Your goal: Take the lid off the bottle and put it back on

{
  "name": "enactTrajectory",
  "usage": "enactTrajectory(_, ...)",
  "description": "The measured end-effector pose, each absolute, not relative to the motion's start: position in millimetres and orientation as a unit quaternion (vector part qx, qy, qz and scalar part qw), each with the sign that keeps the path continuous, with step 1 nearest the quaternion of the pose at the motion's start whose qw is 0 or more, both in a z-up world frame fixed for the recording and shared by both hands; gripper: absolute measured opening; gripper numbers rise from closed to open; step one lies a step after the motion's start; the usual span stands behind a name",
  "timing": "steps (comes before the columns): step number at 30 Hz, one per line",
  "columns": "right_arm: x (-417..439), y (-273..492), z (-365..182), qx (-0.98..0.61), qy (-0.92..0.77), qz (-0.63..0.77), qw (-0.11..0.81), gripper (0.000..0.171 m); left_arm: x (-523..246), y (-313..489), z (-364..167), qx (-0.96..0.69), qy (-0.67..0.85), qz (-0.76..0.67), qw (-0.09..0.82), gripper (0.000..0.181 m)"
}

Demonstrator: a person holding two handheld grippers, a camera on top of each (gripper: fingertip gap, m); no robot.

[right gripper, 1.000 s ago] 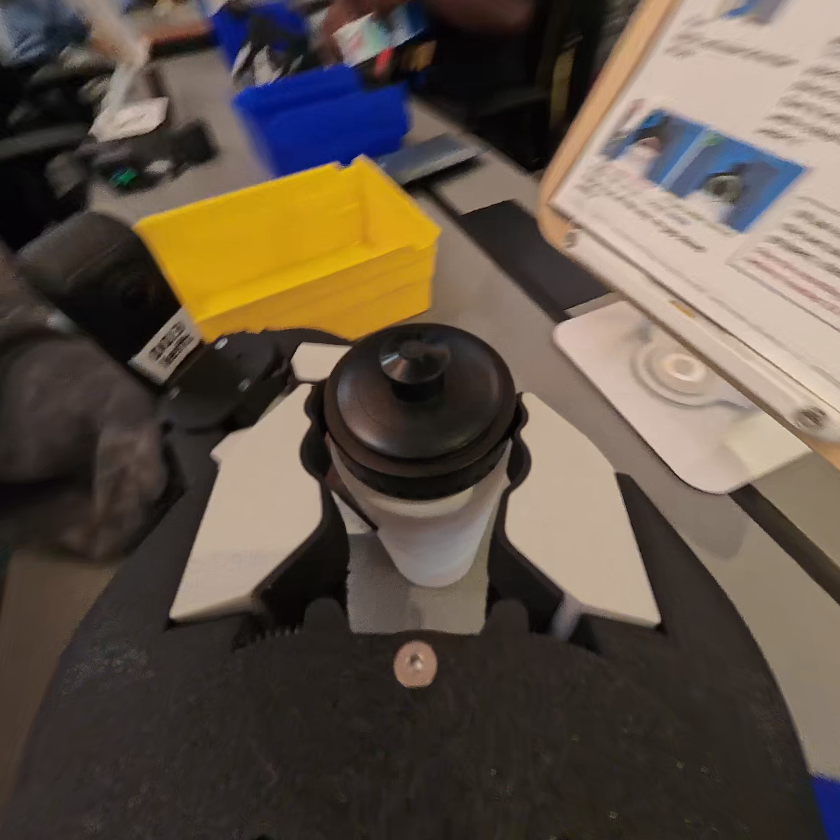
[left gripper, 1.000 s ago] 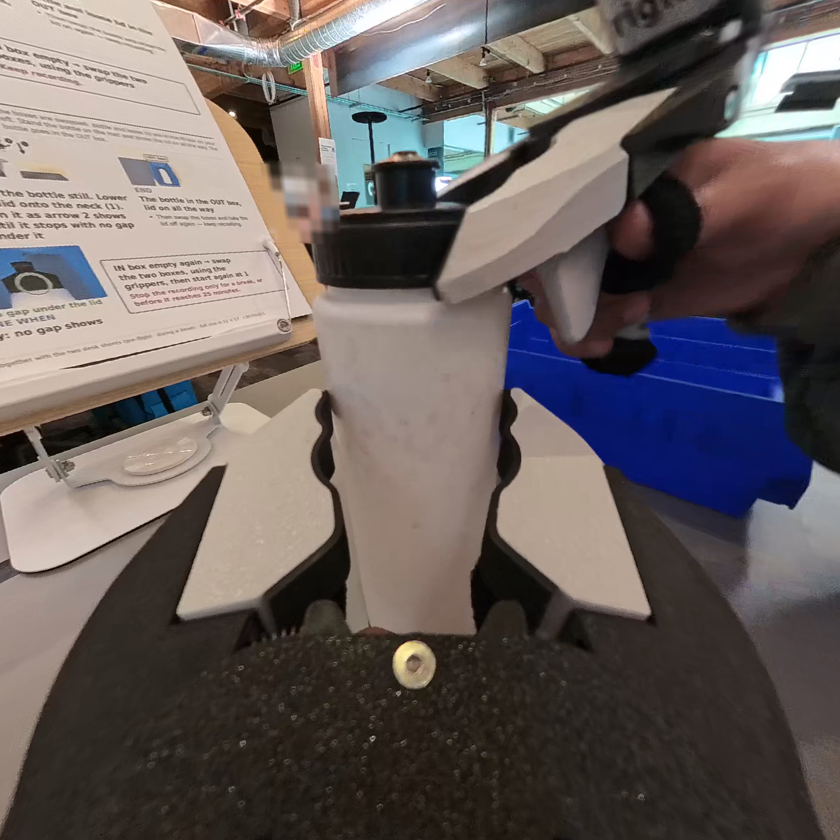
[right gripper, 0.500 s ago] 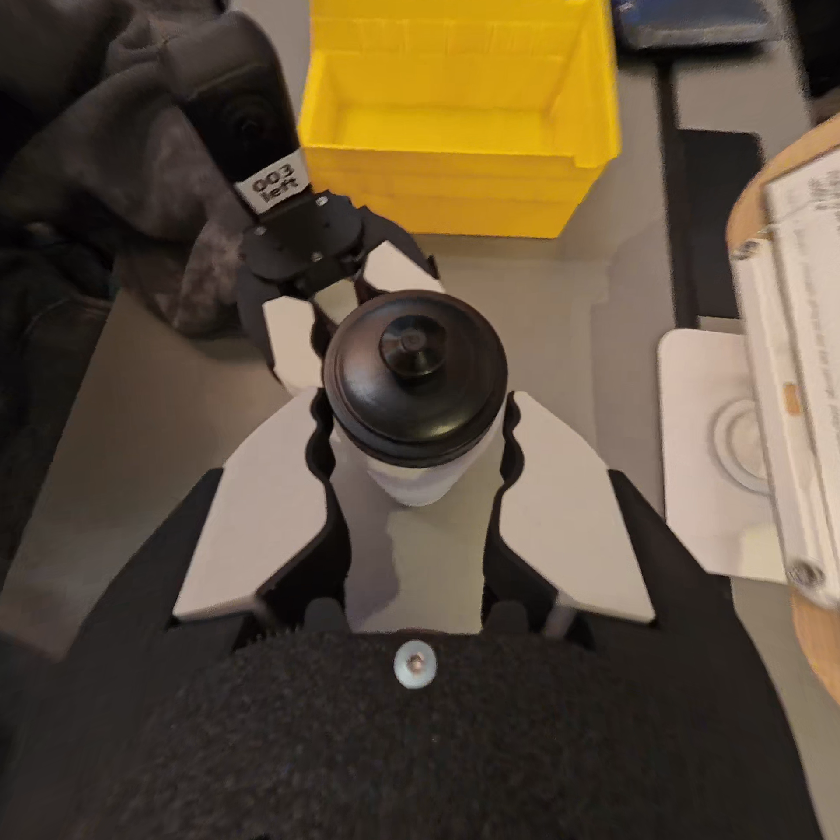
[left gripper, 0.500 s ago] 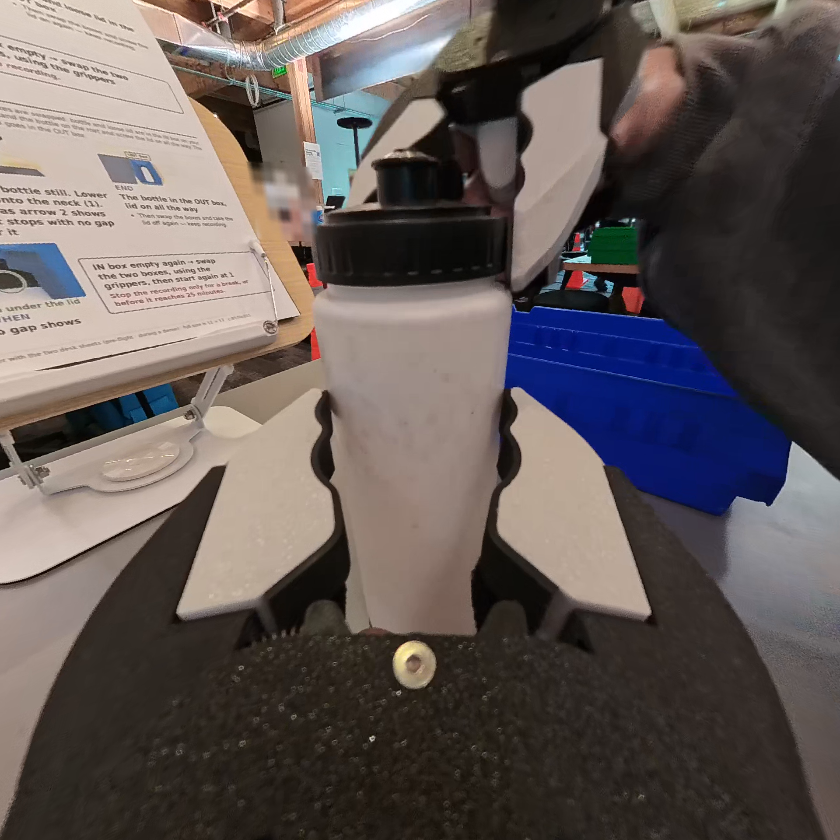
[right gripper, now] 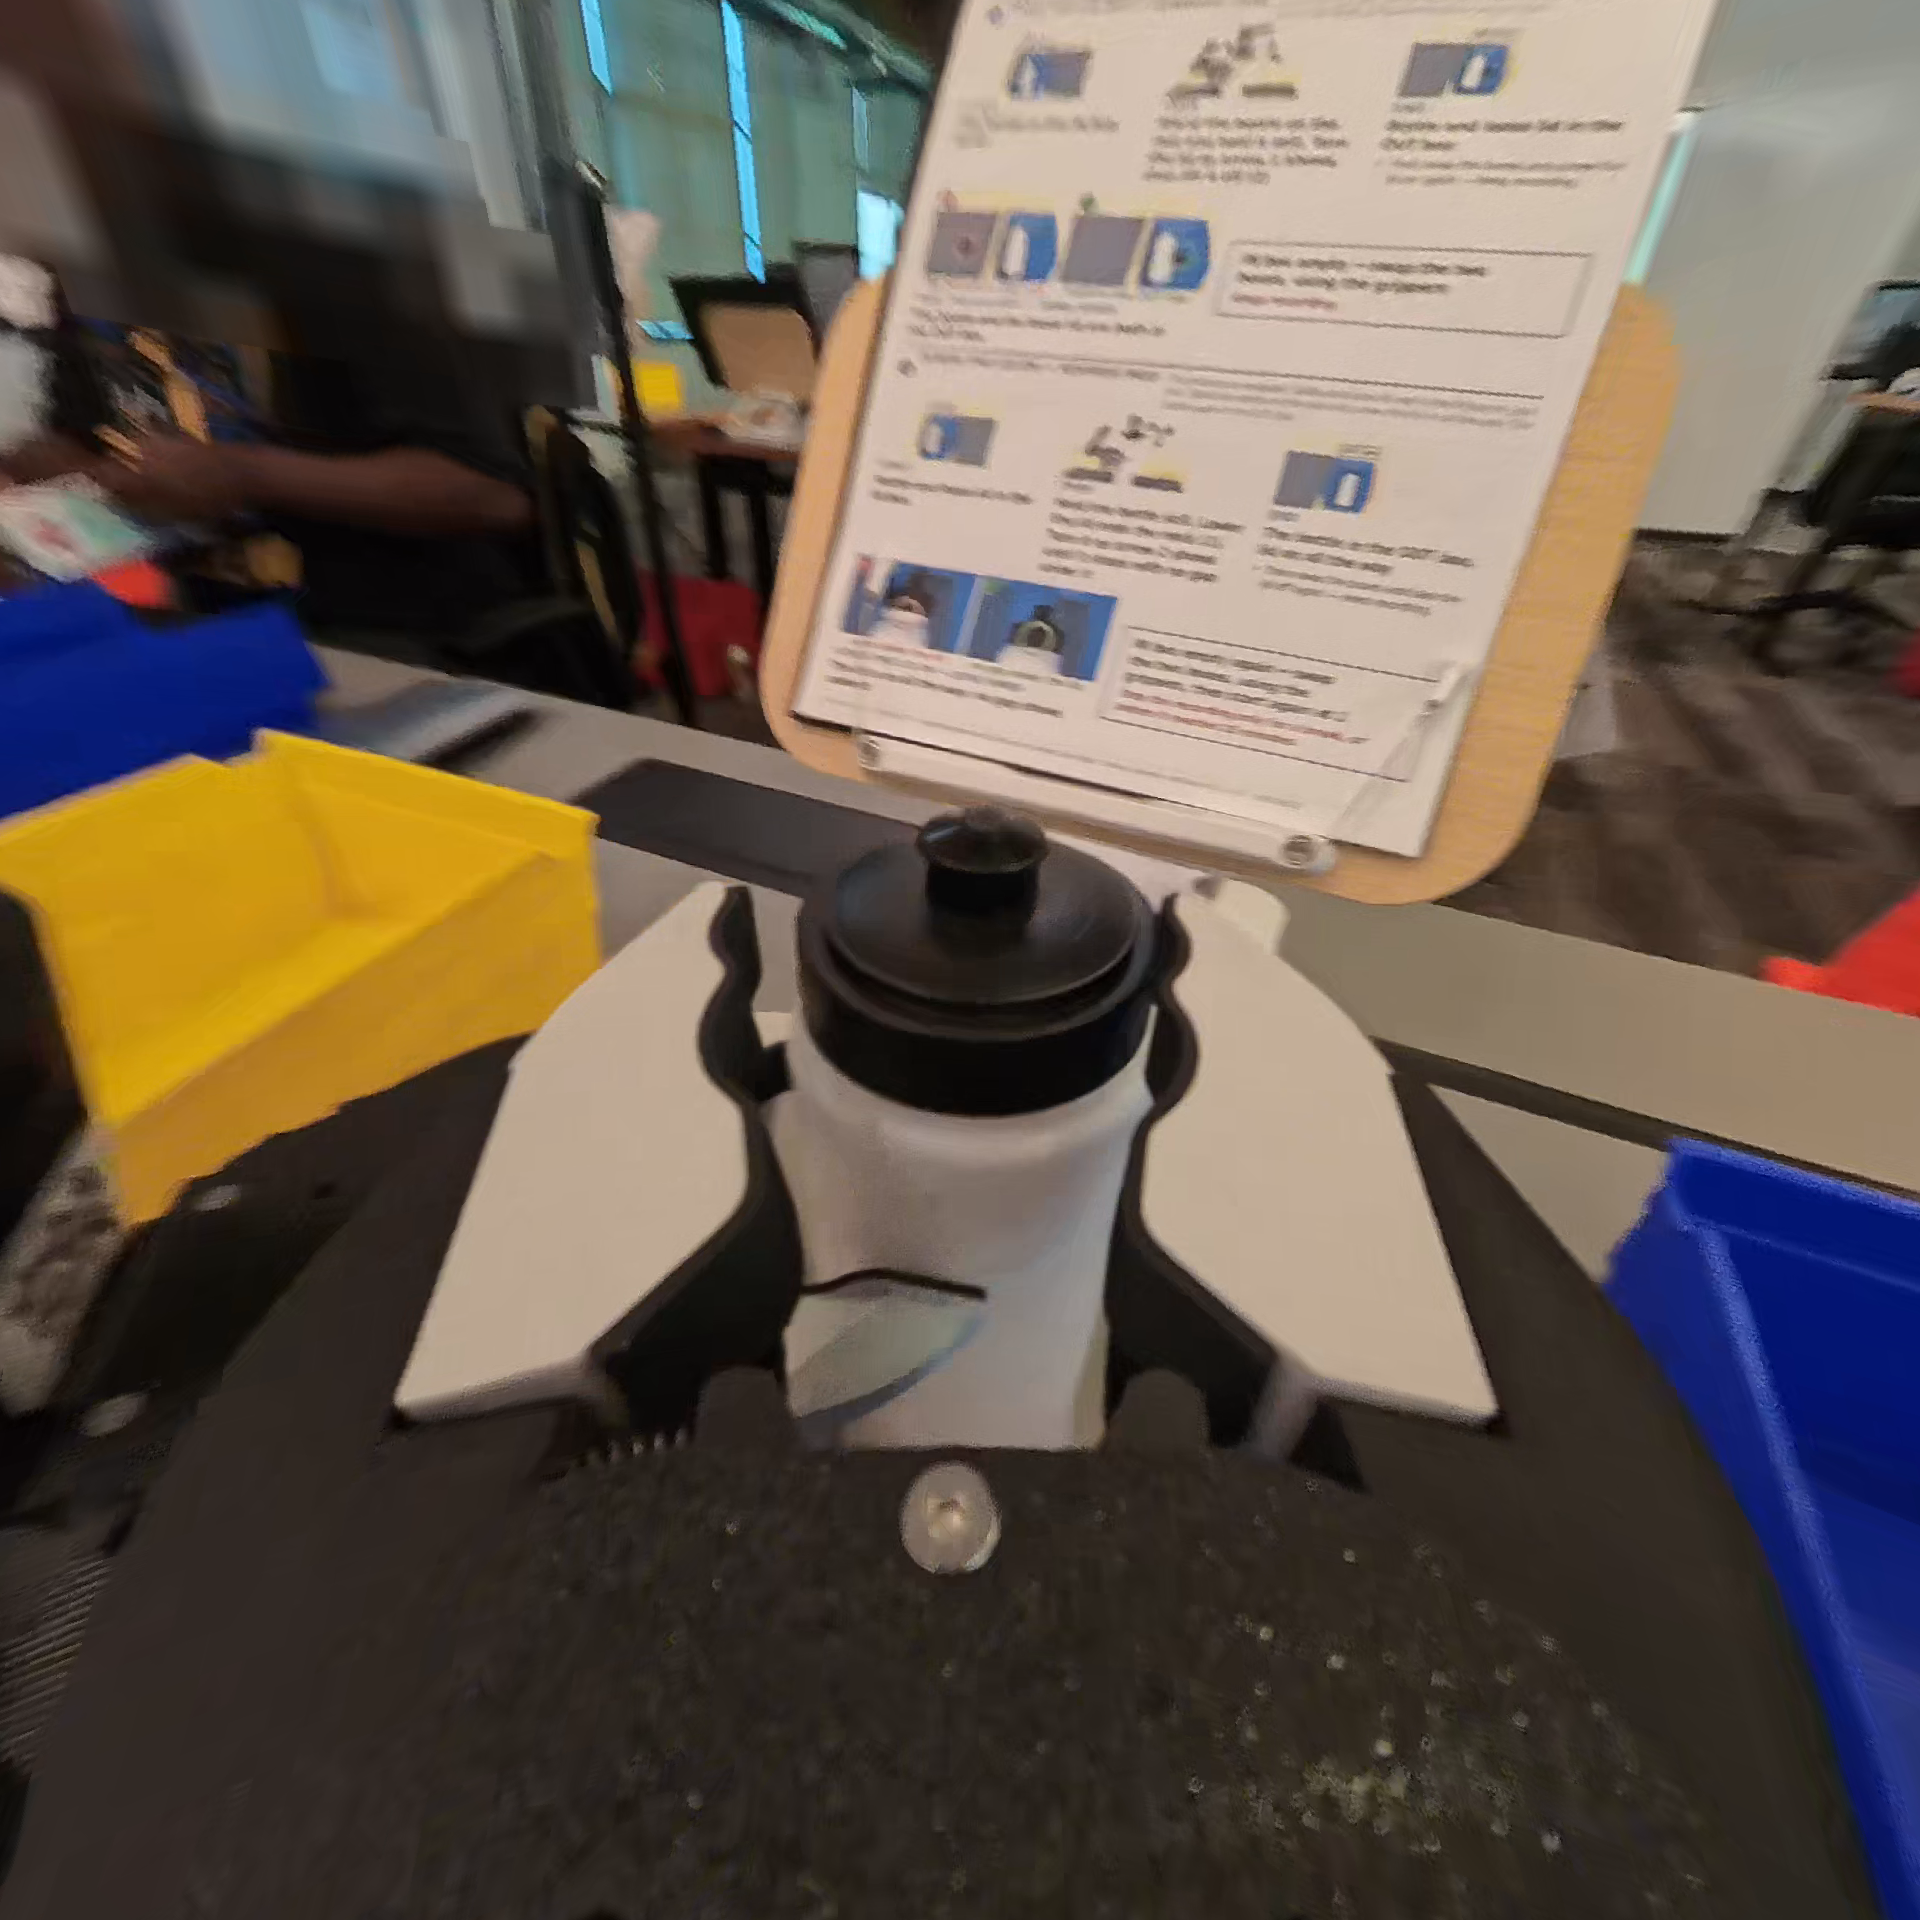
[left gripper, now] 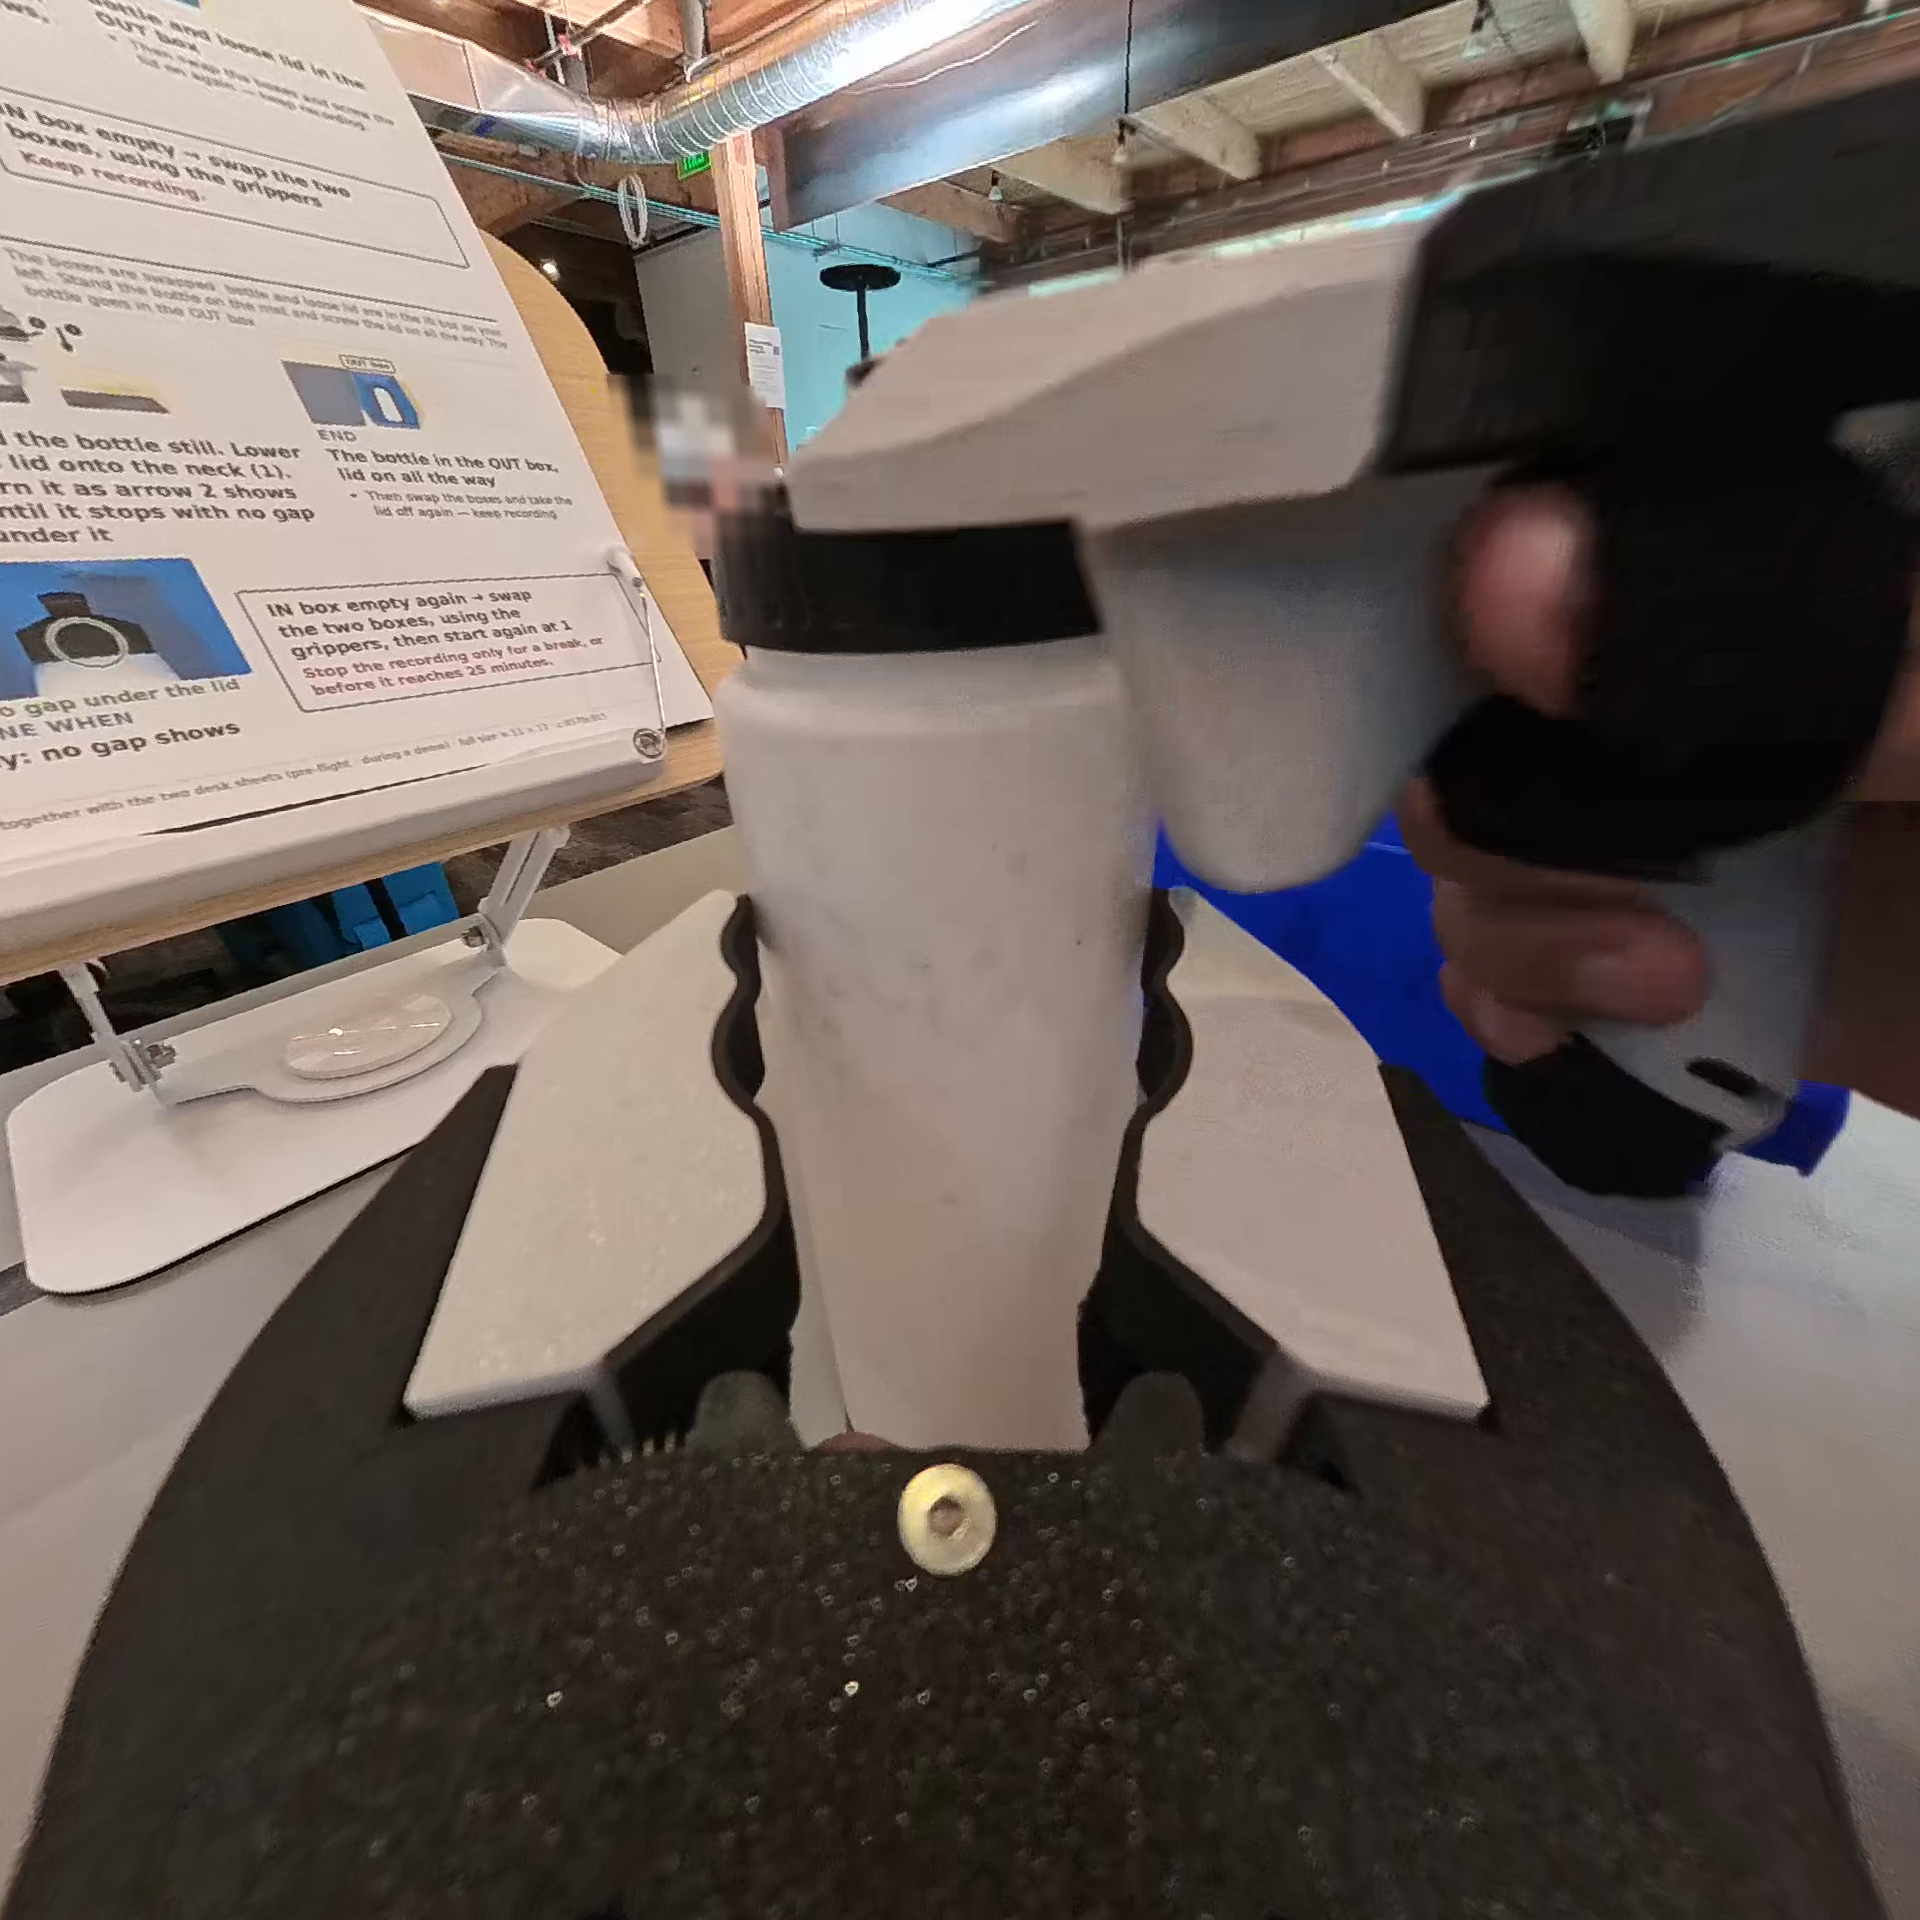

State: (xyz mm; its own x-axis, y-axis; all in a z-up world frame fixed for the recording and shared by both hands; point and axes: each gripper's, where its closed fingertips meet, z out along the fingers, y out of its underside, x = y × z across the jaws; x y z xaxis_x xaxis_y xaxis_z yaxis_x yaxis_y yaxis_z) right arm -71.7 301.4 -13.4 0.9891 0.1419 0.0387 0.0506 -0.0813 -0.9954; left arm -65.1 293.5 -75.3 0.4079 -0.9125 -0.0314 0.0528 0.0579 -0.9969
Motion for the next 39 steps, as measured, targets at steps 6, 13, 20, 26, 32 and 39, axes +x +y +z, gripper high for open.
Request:
enactTrajectory(6,-53.0,297.9,-16.4,-0.752,-0.013,0.010,0.659,0.092,-63.6,292.7,-75.5,-0.563,0.383,-0.389,0.621,0.071)
enactTrajectory(13,-73.5,314.1,-31.9,-0.779,-0.107,0.067,0.614,0.075,-66.9,295.8,-75.3,-0.566,0.379,-0.392,0.618,0.071)
enactTrajectory(20,-72.2,300.8,-38.3,-0.781,-0.377,0.223,0.446,0.075,-61.5,290.2,-75.7,-0.555,0.396,-0.402,0.611,0.071)
enactTrajectory(26,-65.5,285.1,-41.4,-0.679,-0.615,0.282,0.283,0.075,-58.5,282.5,-75.8,-0.546,0.407,-0.423,0.598,0.070)
enactTrajectory(32,-70.0,285.7,-38.3,-0.571,-0.697,0.376,0.215,0.075,-60.7,284.7,-75.1,-0.547,0.401,-0.440,0.589,0.070)
enactTrajectory(39,-69.0,287.5,-35.9,-0.587,-0.677,0.360,0.261,0.081,-59.5,282.0,-76.0,-0.542,0.405,-0.449,0.583,0.070)
